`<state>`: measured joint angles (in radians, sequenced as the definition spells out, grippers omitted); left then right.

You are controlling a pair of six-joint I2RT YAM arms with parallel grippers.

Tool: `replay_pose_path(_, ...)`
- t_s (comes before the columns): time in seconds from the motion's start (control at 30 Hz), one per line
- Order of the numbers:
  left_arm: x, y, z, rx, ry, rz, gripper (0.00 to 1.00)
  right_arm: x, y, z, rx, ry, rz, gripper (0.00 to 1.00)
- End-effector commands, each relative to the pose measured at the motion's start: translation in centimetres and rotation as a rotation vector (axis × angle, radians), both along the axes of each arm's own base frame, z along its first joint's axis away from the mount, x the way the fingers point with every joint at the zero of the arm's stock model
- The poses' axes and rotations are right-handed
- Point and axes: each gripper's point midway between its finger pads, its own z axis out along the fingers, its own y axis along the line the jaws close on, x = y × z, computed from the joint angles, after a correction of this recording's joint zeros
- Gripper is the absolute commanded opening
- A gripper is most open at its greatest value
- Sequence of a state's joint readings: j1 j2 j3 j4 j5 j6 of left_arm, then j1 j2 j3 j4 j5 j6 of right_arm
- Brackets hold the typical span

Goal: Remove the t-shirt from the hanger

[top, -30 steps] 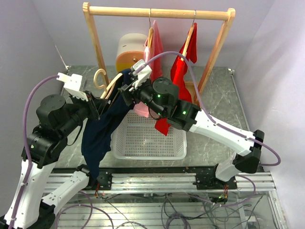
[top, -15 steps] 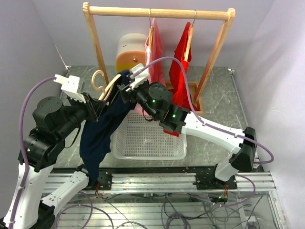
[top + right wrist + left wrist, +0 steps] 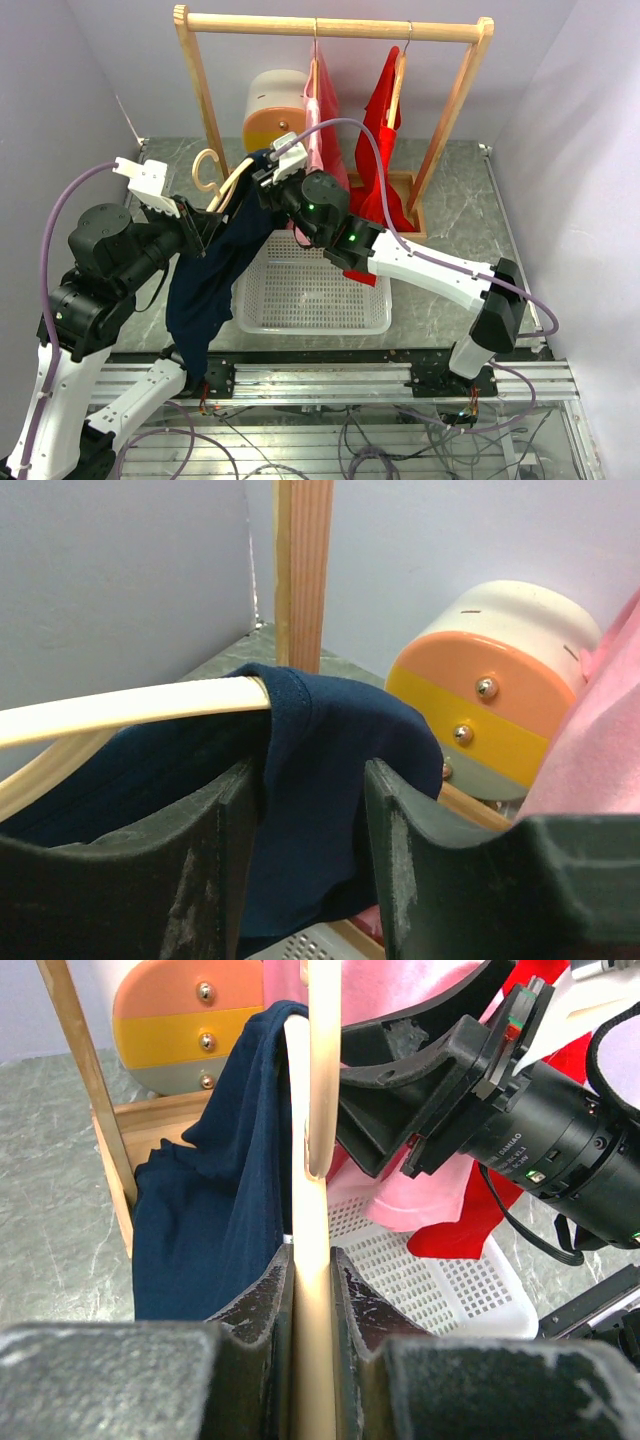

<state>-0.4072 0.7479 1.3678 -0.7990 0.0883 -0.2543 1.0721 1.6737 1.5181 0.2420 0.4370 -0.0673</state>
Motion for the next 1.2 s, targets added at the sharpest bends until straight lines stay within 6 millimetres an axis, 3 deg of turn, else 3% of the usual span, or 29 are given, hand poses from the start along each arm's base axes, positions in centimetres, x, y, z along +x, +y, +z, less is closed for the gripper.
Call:
replay_pose_path(0.0,-0.6,-0.2,2.1,-0.032,-0.059,-0.024,0.07,0.6,-0.2,-0.1,0.015,-0.002,-0.023,0.31)
replay_pose_path(0.03,-0.6,-0.2,1.9,-0.029,-0.055,-0.024,0.07,0.8,-0.5,0.0,0.017,-0.003,-0.042,0.04)
replay_pose_path(0.07,-0.6,-0.1,1.7,-0.025,-0.049,-0.019,0.07,1.0,-0.9,0.0,0.015,-0.006,-0.062,0.00)
replay_pose_path(0.23,-0.8,0.1,0.9,-0.011,-0.023,-0.015,0.07,2.0,-4.1,1.2,0.034,-0.034,-0.160,0.00)
replay_pose_path(0.5,-2.0,-0.4,-1.2,0.029,0.052,-0.076,0.07,6.7,-10.8,2.5,0.092,0.009,-0.331,0.00)
replay_pose_path(0.63,-3.1,-0.9,-1.9,0.038,0.074,-0.135,0.07,8.7,-12.3,2.4,0.083,0.020,-0.377,0.00)
replay_pose_path(0.8,-4.5,-1.1,-1.3,0.019,0.051,-0.177,0.07,10.5,-12.8,0.5,0.030,0.047,-0.432,0.00)
replay_pose_path(1.0,-6.8,-1.8,1.4,-0.021,-0.029,-0.269,0.07,12.7,-15.0,-3.5,0.000,0.130,-0.490,0.00)
replay_pose_path(1.17,-6.9,-1.3,2.6,-0.027,-0.071,-0.241,0.07,12.9,-15.8,-5.9,-0.020,0.175,-0.504,0.00)
